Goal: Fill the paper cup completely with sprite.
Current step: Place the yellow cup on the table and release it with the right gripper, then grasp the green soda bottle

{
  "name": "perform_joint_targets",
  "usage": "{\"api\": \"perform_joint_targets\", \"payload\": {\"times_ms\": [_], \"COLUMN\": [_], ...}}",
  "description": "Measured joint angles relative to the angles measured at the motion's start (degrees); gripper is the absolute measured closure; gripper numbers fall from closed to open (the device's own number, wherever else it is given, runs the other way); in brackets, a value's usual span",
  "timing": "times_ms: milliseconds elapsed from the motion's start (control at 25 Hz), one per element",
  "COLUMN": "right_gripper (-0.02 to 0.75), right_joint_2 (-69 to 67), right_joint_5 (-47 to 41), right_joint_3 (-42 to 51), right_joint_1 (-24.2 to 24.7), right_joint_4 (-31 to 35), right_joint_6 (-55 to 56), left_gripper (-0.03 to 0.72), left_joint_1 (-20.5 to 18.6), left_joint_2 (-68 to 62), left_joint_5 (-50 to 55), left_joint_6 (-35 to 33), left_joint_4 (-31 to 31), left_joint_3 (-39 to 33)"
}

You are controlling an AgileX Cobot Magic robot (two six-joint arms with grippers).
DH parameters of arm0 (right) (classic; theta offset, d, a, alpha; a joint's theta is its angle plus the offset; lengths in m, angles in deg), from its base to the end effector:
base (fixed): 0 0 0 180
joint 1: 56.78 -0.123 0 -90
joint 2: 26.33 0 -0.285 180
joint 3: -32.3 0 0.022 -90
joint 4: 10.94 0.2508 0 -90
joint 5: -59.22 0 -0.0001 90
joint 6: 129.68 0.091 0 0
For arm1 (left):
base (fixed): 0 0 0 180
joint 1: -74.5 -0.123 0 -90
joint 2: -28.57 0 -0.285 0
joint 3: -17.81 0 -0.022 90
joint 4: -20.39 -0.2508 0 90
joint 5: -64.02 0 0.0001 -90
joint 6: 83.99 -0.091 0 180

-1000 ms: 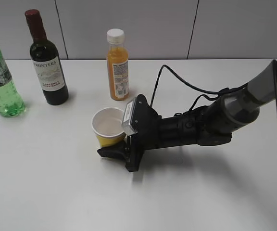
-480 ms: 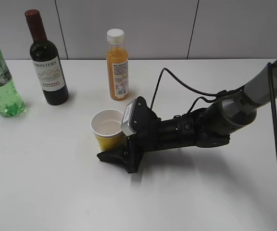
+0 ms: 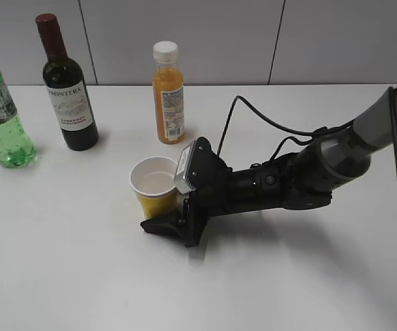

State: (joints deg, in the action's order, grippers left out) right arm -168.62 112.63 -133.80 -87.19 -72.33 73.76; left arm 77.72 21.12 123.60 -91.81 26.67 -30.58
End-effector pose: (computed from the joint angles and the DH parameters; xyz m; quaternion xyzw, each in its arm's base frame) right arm 0.3132 0.2581 0.0412 -0.5335 0.6407 0.3592 0.4194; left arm -0.0060 -0.0083 0.2802 0.0830 0.8400 -0.0333 0.5352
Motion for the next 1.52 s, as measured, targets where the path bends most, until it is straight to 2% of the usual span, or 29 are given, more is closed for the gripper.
{"api": "perform_joint_targets", "payload": {"times_ms": [320, 680, 960, 1160, 1360, 1520], "right_gripper": [0.048, 0.049, 0.059, 0.059, 0.069, 0.078], "right_joint_2": [3.3, 8.6, 15.8, 21.6, 26.5, 28.1], "right_joint_5": [-2.2, -3.4, -4.8, -15.3, -26.5, -42.1], "right_joint_3": [4.9, 12.3, 13.6, 13.7, 13.3, 9.2], "right_joint_1": [1.7, 8.3, 11.1, 11.1, 11.2, 11.2], "right_joint_4": [0.1, 0.1, 1.4, 9.8, 24.1, 31.6], "right_joint_6": [0.0, -2.3, -3.5, -8.1, -14.3, -16.1], "left_gripper": [0.098, 0.098, 0.098, 0.098, 0.098, 0.098], "left_joint_1": [0.0, 0.0, 0.0, 0.0, 0.0, 0.0], "left_joint_2": [0.0, 0.0, 0.0, 0.0, 0.0, 0.0], "left_joint_5": [0.0, 0.0, 0.0, 0.0, 0.0, 0.0], "left_joint_6": [0.0, 0.0, 0.0, 0.0, 0.0, 0.0], "left_joint_4": [0.0, 0.0, 0.0, 0.0, 0.0, 0.0], "left_joint_3": [0.0, 0.0, 0.0, 0.0, 0.0, 0.0]}}
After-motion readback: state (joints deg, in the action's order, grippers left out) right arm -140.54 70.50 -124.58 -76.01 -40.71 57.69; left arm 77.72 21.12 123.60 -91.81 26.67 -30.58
